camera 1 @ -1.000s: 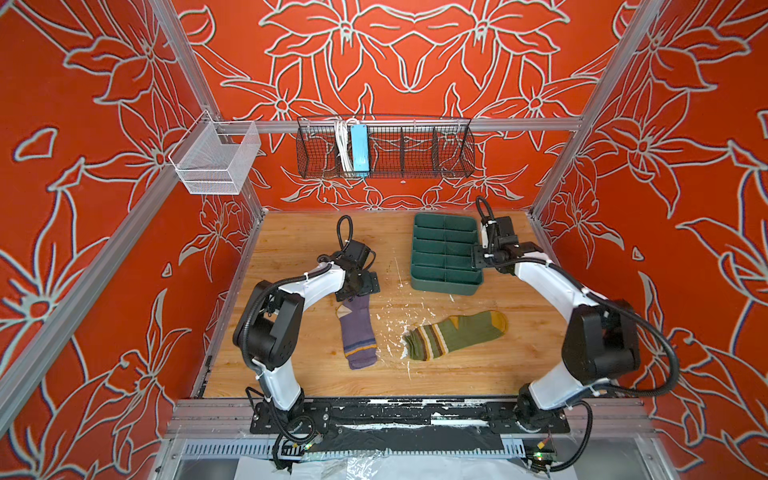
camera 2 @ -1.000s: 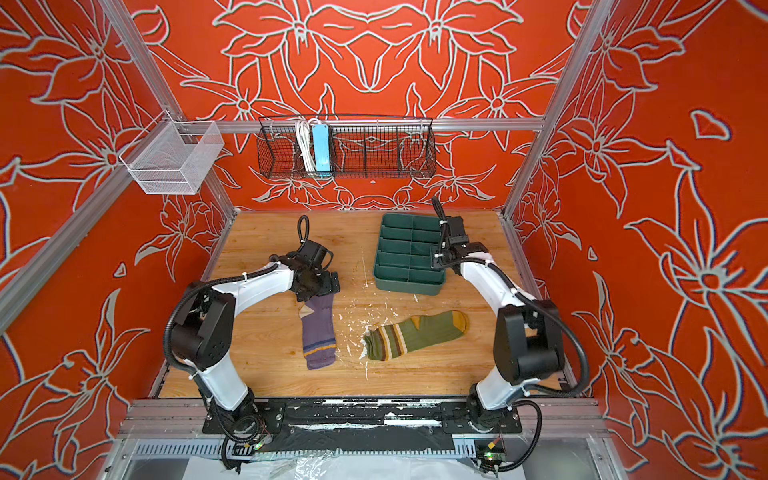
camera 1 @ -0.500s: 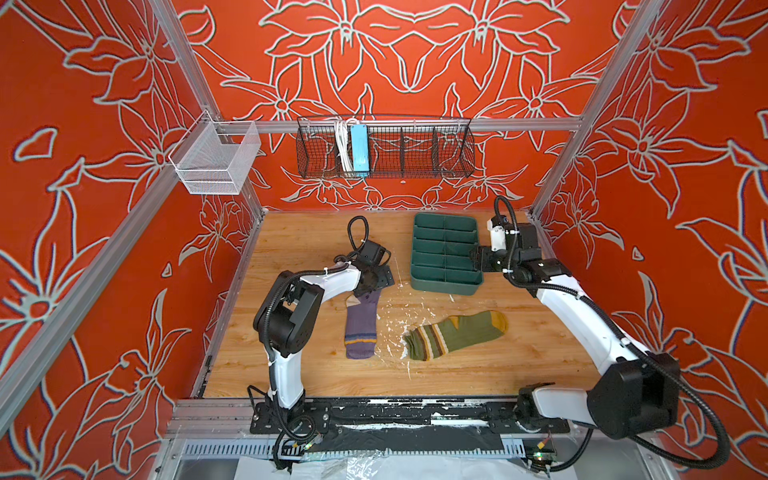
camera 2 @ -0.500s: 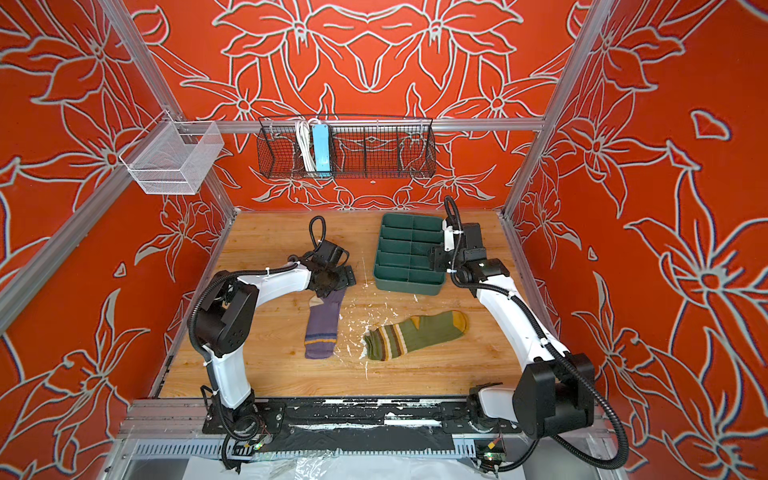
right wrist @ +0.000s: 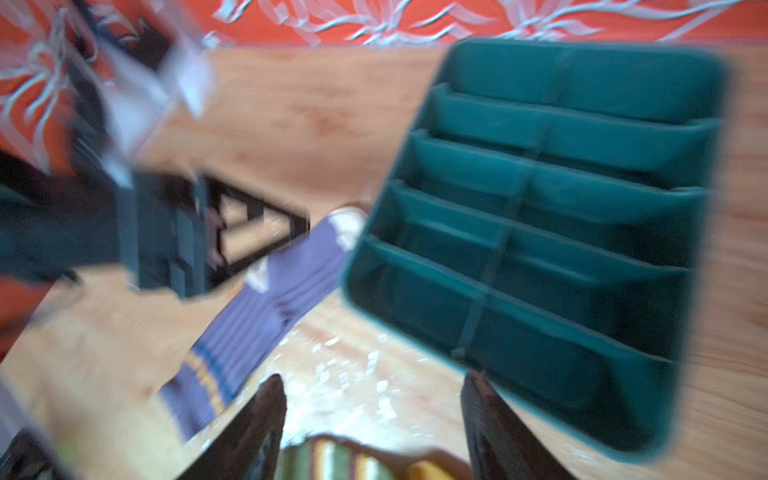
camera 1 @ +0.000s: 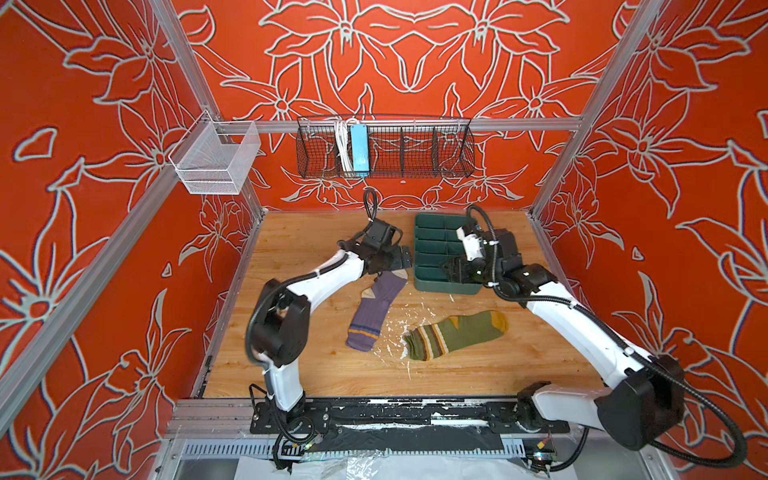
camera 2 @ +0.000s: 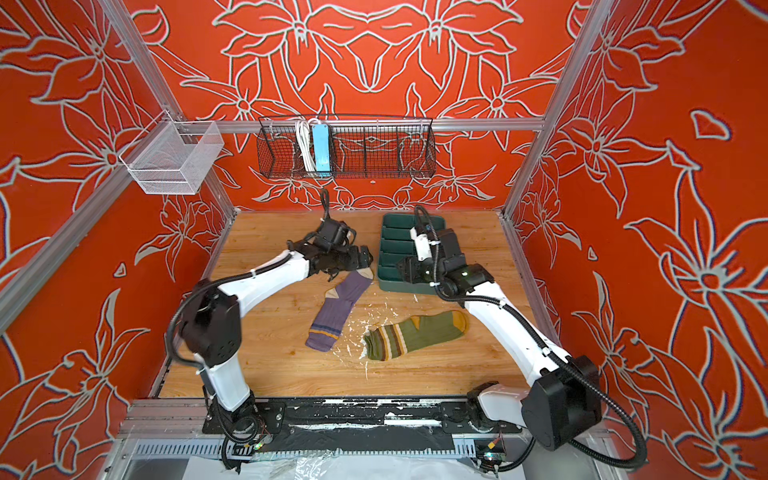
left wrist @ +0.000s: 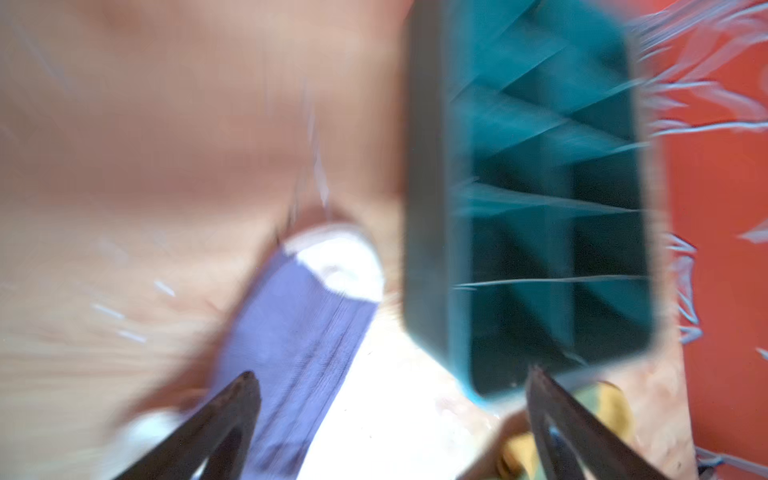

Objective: Roll the socks

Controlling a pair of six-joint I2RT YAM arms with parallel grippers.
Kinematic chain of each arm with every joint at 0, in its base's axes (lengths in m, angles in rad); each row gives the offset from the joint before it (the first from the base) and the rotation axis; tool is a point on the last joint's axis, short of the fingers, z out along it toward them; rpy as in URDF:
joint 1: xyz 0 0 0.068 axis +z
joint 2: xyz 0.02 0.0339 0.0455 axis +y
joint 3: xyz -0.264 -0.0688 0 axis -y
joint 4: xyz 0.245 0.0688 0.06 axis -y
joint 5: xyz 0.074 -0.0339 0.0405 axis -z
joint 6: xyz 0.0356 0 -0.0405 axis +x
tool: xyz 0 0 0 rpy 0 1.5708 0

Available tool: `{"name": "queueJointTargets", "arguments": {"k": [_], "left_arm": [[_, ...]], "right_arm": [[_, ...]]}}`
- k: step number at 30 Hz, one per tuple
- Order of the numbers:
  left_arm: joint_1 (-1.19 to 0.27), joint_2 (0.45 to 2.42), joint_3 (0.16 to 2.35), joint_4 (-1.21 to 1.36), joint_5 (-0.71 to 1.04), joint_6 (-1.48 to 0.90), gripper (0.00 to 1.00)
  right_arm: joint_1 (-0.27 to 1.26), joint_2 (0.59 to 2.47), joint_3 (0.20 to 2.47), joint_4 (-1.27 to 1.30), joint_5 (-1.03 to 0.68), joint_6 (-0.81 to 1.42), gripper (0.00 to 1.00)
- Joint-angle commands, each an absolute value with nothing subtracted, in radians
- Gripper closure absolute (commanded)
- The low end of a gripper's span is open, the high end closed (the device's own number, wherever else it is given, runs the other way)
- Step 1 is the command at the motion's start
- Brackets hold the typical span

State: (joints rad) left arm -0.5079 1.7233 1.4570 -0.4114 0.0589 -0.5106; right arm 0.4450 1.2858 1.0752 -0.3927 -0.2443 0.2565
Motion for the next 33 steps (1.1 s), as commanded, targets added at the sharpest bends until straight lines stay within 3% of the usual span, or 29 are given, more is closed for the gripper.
{"name": "queueJointTargets", "arguments": {"k": [1,11,16,23,28,33], "left_arm": [[-0.490,1.465,1.447,-0.514,-0.058,-0.278,0.01],[-0.416,0.889,1.069,-0.488,-0.182,-0.087,0.01],[-0.414,0.832,1.056,-0.528,-0.072,-0.046,0.00],[-0.414,0.753,0.994,-0.494,0.005,0.030,0.00],[-0.414,0.692,0.933,-0.412,0.038,0.054,0.00],[-0.414,0.680,0.920,-0.396,0.142,0.159,0.01]], "right_arm": [[0.552,1.360,1.072,-0.403,-0.284,0.319,0.32],[0.816,1.721,1.181,-0.285,-0.287,0.379,0.30],[0.865,1.851,1.247,-0.266,-0.261,0.403,0.35],[0.867,1.977,1.297,-0.241,-0.247,0.386,0.53],[0.865,2.014,1.299,-0.228,-0.242,0.374,0.66],[0.863,2.006,1.262,-0.273,-0.188,0.359,0.72]]}}
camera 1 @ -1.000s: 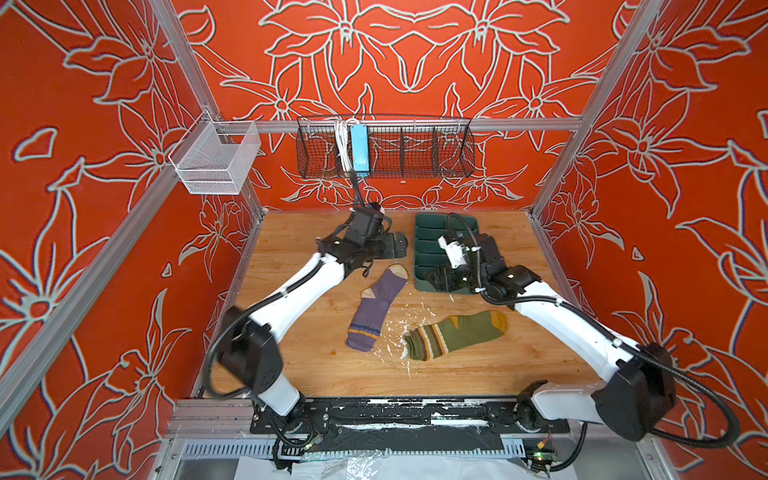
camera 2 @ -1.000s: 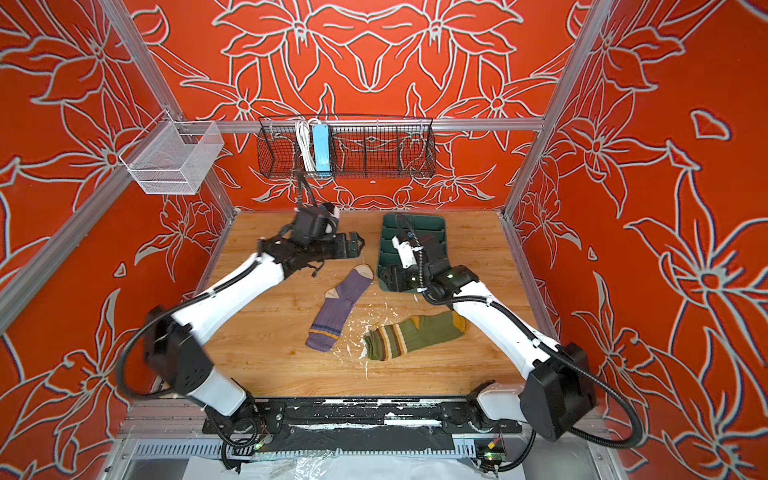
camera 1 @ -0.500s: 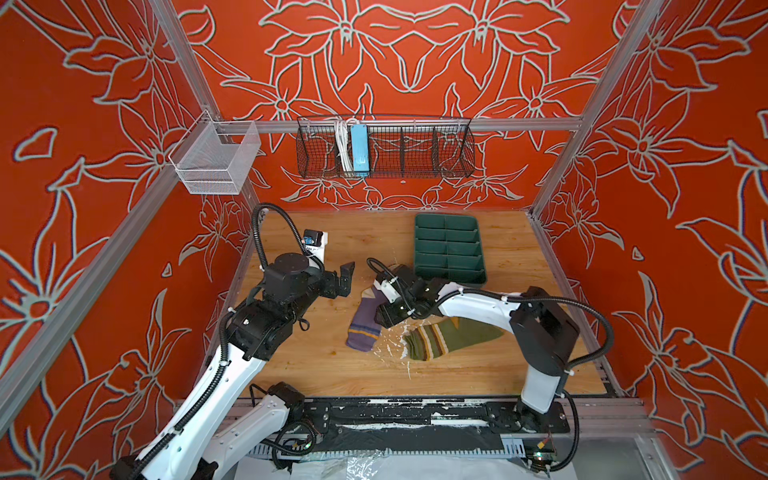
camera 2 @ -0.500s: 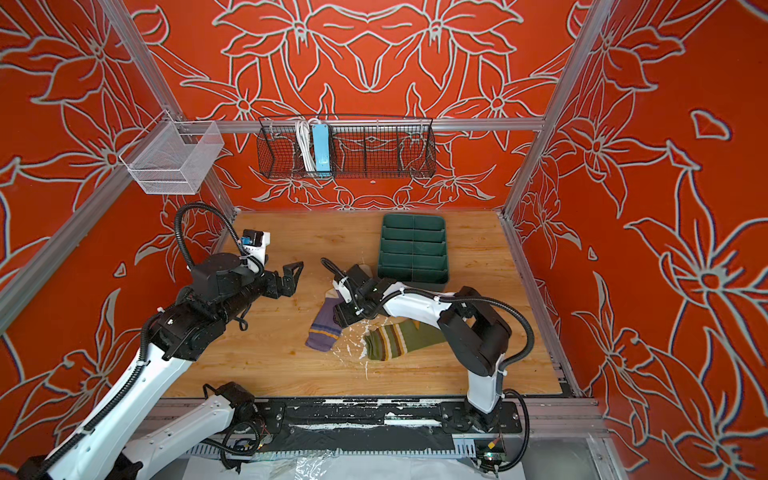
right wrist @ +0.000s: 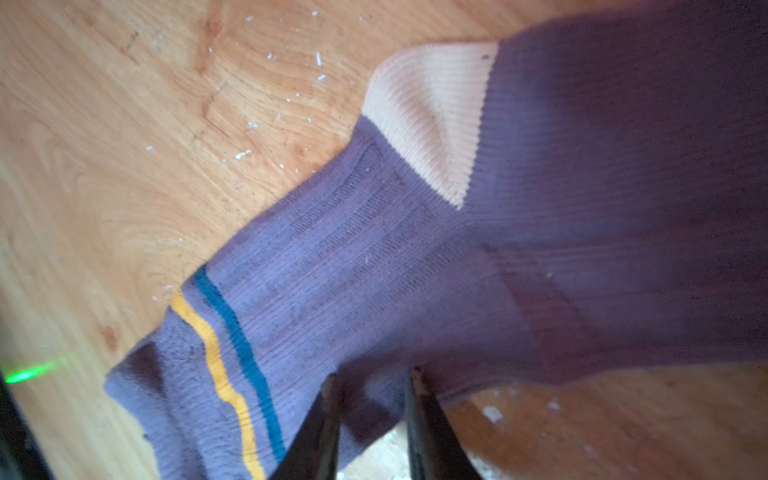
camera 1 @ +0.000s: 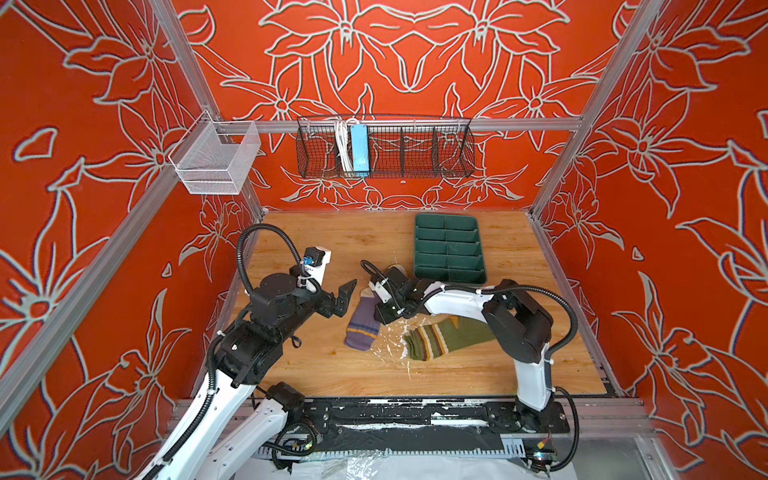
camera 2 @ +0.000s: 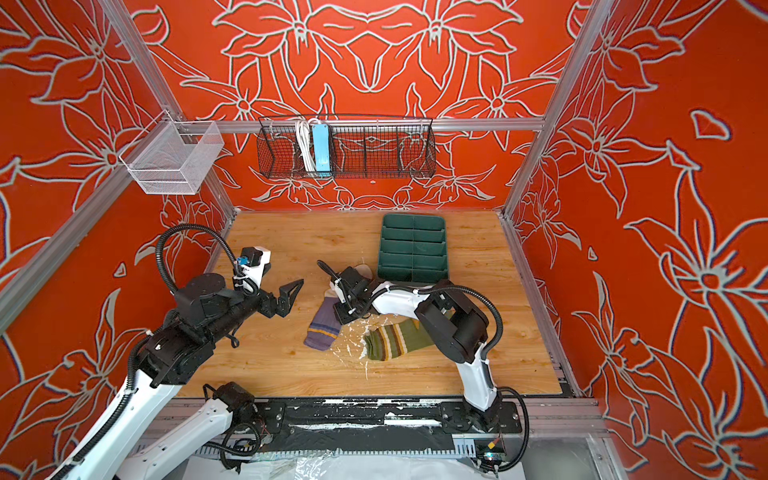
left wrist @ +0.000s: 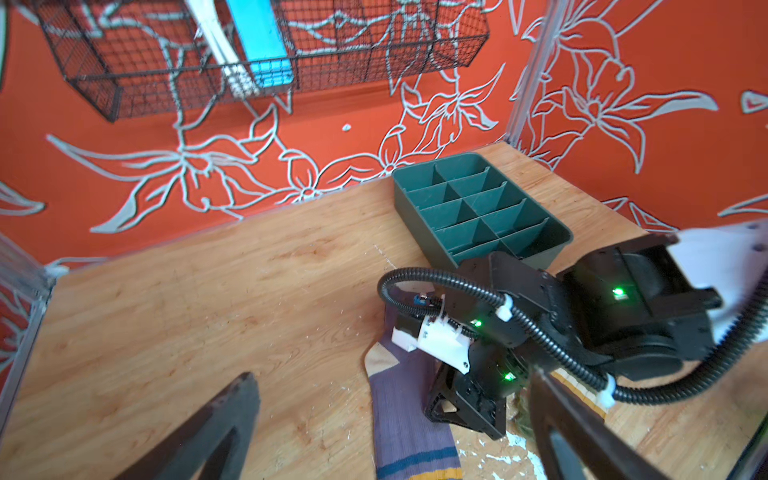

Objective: Roll the socks

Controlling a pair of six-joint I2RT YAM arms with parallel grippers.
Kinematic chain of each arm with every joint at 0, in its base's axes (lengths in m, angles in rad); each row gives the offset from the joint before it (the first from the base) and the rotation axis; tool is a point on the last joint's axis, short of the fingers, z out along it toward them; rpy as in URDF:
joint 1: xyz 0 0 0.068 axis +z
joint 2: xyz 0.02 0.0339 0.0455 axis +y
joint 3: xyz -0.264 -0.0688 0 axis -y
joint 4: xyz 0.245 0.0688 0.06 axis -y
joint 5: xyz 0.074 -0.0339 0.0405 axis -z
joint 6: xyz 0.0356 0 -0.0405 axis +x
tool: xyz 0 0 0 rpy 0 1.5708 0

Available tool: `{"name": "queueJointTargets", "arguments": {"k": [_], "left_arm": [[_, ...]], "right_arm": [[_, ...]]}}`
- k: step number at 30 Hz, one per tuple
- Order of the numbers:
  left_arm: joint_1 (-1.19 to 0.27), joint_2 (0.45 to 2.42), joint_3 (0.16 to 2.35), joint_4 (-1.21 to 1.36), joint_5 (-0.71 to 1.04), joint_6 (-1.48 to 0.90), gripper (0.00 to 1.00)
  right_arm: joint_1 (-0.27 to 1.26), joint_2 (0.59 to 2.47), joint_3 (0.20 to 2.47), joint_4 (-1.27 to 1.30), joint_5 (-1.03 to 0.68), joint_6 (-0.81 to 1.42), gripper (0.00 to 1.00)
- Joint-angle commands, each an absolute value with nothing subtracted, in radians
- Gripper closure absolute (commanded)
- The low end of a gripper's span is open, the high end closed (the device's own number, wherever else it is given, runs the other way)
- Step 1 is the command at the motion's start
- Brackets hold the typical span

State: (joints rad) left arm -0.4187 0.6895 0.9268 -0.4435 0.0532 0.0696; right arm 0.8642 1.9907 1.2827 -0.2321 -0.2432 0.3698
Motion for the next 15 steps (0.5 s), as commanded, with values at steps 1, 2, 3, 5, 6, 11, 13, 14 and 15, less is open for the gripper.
{"name": "queueJointTargets", "arguments": {"k": [1,2,3,5,6,11,13,14,15], "left_arm": [[-0.414,0.672,0.914,-0.391,0.170,0.195,0.01],[-0.414,0.663,0.904,-0.383,0.194,0.225,0.01],[-0.414,0.650,0.891,-0.368,0.223,0.262,0.01],[-0.414,0.624,0.859,-0.338,0.273,0.340,0.01],[-0.415,0.617,0.841,-0.329,0.305,0.394,0.01],[-0.422,0.623,0.792,-0.406,0.381,0.653,0.00],[-0.434,0.636,0.775,-0.462,0.372,0.759,0.00],[-0.440,0.638,0.764,-0.484,0.366,0.822,0.00],[-0.449,0.639,0.749,-0.507,0.350,0.876,0.00]], "right_arm": [[0.858,2.001,1.252,-0.284,-0.176,0.351,0.73],[0.852,1.995,1.244,-0.295,-0.169,0.344,0.74],[0.844,1.985,1.235,-0.308,-0.163,0.335,0.74],[0.826,1.963,1.210,-0.316,-0.158,0.311,0.74],[0.816,1.951,1.195,-0.322,-0.153,0.298,0.74],[0.753,1.900,1.131,-0.331,-0.156,0.236,0.74],[0.724,1.872,1.105,-0.329,-0.172,0.227,0.74],[0.714,1.857,1.097,-0.326,-0.194,0.225,0.74],[0.704,1.841,1.089,-0.320,-0.232,0.224,0.72]]}}
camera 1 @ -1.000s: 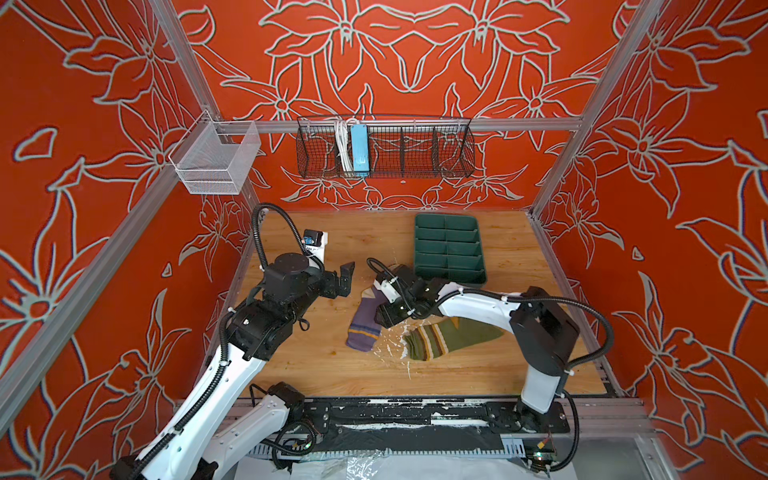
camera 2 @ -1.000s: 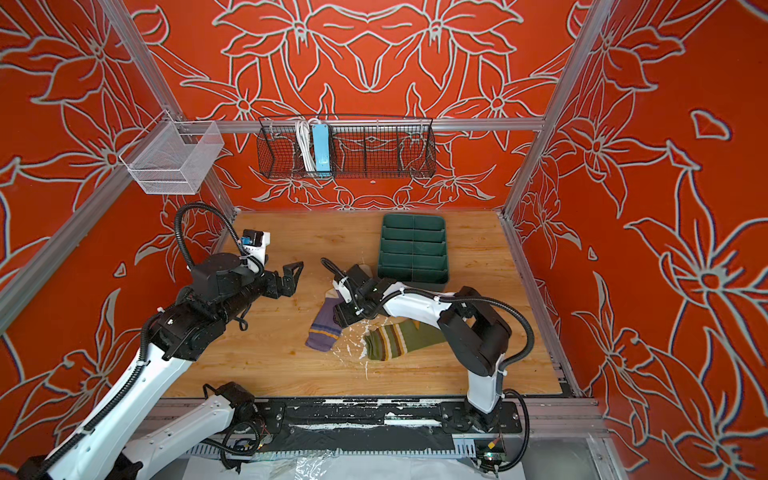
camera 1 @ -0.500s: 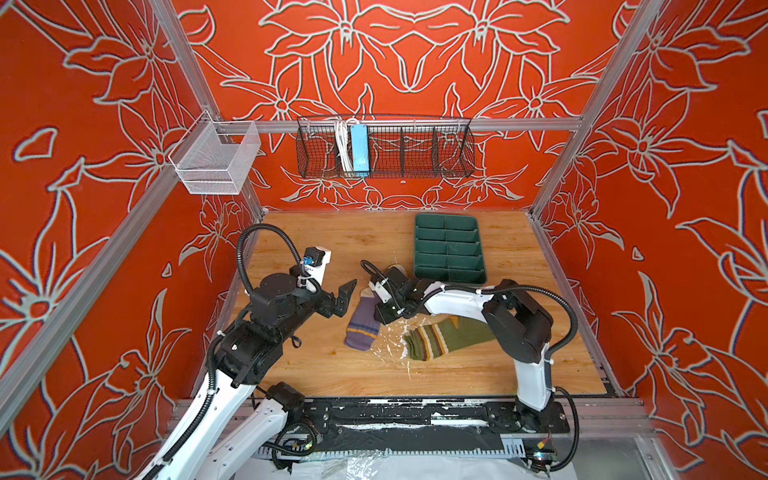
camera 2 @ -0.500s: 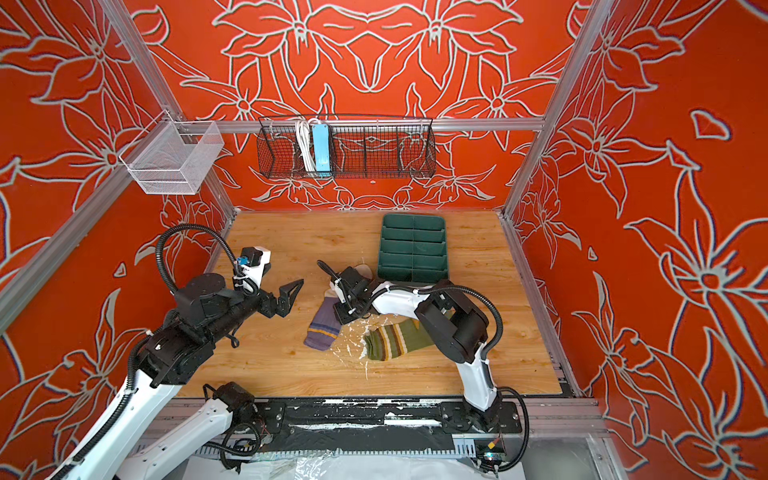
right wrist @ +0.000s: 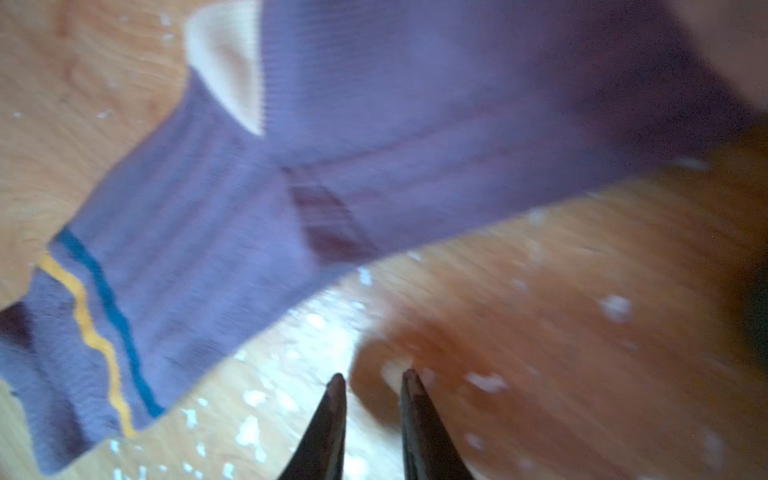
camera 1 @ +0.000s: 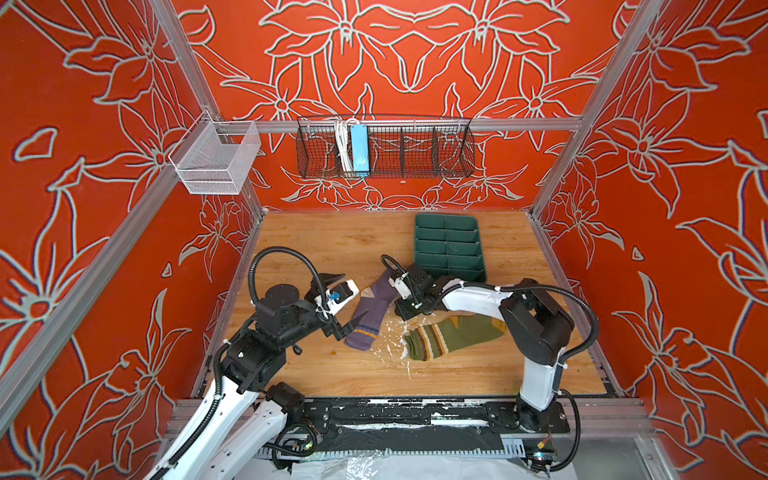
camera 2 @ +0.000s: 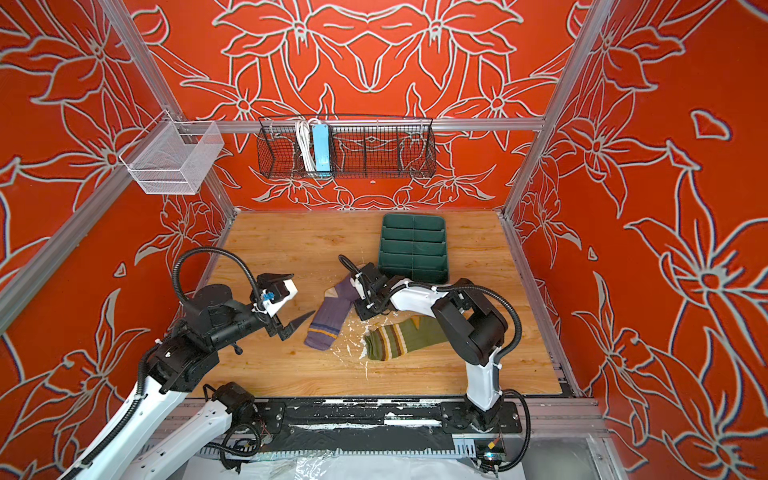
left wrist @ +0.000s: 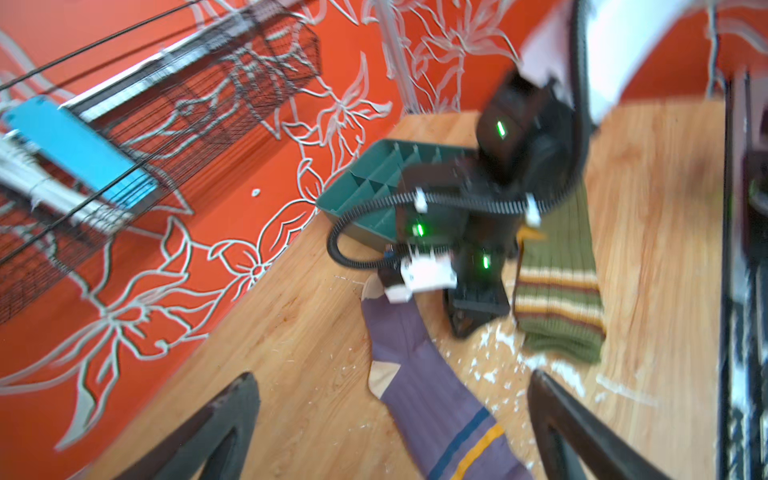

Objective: Roll the socks

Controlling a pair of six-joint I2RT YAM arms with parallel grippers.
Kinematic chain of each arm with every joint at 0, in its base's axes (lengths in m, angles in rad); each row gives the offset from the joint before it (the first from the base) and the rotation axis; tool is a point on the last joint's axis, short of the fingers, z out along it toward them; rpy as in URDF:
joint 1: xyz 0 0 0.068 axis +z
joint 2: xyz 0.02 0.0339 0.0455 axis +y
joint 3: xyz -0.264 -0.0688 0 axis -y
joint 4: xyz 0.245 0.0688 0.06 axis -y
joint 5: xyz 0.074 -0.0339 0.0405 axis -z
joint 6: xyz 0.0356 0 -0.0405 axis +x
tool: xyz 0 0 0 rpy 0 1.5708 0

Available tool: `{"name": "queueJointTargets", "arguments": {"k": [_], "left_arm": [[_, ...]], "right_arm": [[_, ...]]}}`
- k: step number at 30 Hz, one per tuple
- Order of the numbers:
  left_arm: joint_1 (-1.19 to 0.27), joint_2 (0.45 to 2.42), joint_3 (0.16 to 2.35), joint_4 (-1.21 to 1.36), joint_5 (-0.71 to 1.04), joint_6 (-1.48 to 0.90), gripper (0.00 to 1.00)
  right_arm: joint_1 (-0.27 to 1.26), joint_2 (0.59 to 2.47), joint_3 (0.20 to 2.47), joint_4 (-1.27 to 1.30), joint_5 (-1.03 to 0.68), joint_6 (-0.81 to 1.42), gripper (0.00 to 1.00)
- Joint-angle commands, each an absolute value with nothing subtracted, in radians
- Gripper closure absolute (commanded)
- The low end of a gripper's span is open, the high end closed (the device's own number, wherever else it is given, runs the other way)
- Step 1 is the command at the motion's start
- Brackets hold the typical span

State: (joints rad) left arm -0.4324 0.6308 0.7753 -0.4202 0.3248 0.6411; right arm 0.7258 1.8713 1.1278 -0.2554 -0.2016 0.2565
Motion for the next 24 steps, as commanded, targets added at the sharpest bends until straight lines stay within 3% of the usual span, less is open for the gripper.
{"name": "queueJointTargets", "arguments": {"k": [1,3,15,24], "left_arm": [[-0.457,0.637,0.729,-0.513,0.322,0.912,0.00],[-0.463,0.631,0.708,-0.522,0.292,0.955,0.00],[-0.463,0.494,0.716,-0.594,0.228,0.973,0.02],[-0.463,0.466,0.703,-0.554,0.224,0.920,0.03]], "right_arm": [[0.701,1.830,1.091,-0.318,-0.271,0.227,0.71],[0.714,1.826,1.119,-0.318,-0.354,0.229,0.67],[0.871,1.905,1.286,-0.240,-0.467,0.312,0.44],[0.888,2.045,1.332,-0.146,-0.553,0.393,0.36]]}}
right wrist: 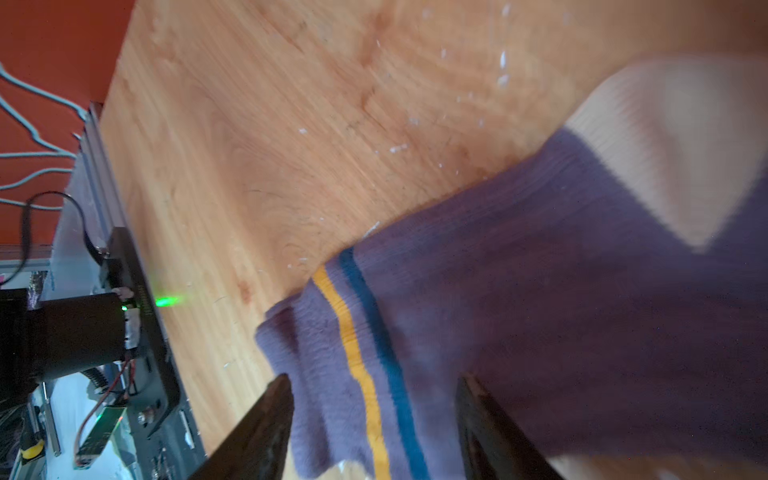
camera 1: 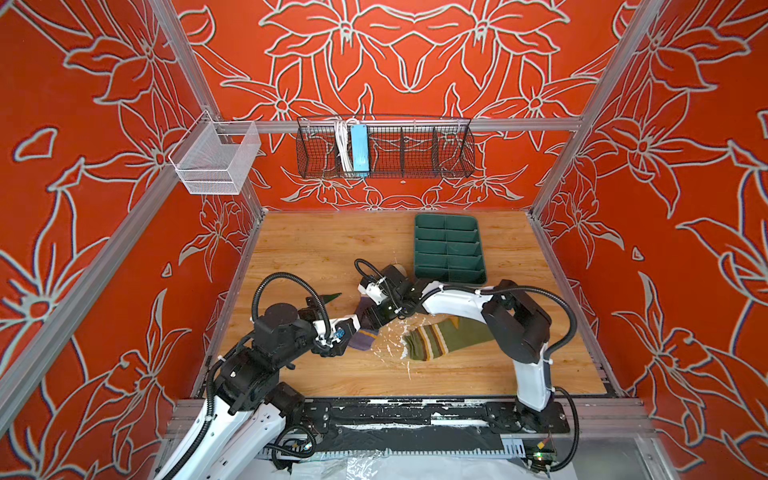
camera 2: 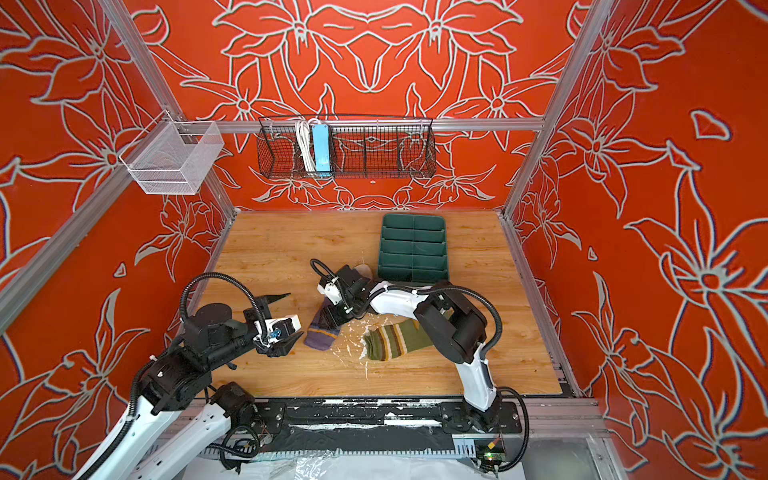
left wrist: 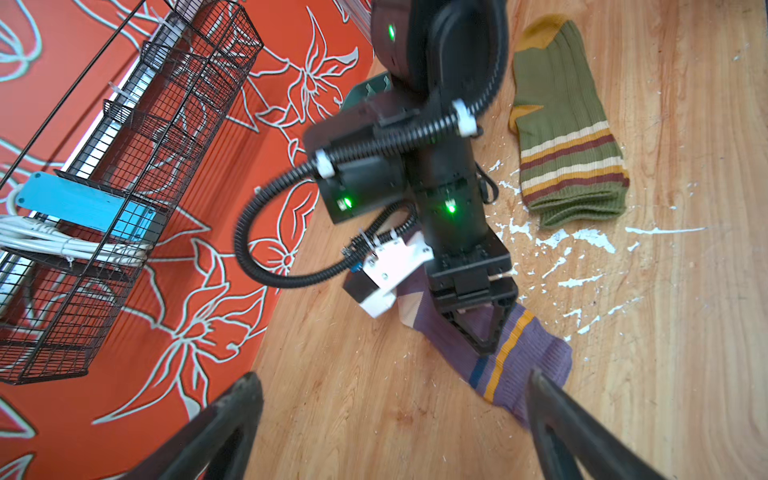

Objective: Roll the socks

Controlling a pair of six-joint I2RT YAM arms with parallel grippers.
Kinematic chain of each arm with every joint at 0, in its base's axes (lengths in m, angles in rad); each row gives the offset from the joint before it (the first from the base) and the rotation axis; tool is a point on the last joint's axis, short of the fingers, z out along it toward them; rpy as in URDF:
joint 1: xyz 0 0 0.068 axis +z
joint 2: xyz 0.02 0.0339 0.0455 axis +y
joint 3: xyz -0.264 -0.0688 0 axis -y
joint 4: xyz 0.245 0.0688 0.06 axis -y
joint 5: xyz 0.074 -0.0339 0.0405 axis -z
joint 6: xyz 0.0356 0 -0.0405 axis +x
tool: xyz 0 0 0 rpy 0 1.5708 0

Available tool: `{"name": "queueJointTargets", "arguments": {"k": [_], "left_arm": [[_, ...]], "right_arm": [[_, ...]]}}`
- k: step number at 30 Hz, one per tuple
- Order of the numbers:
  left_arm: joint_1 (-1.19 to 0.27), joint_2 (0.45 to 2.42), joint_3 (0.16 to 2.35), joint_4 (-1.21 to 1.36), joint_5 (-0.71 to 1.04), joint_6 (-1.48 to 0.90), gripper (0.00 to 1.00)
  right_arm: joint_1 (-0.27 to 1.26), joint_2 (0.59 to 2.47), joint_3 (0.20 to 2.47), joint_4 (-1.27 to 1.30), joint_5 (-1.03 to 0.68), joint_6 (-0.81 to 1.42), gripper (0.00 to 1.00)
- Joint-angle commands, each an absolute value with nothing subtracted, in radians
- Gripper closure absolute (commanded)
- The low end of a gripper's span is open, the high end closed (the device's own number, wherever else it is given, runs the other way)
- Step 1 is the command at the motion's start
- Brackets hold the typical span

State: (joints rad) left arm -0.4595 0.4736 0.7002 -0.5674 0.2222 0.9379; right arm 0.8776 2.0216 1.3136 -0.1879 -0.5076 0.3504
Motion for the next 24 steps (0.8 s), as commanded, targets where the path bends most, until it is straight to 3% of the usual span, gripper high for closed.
{"name": "queueJointTargets", "arguments": {"k": [1,14,24], "left_arm": [[-0.463,0.467,0.703,-0.551,0.229,0.919,0.03],[-0.471,0.542,0.693,-0.626,0.299,1.034,0.03],[-0.636,0.663,0.580,-0.516,0.244,1.109,0.03]], "right_arm": [[0.888,2.048,1.328,-0.141,-0.550,0.397,0.35],[0.778,1.874,1.056,-0.235,-0.492,0.304,0.34],[0.658,1.711,1.051,-0.340,-0.680,0.165,0.34]]}}
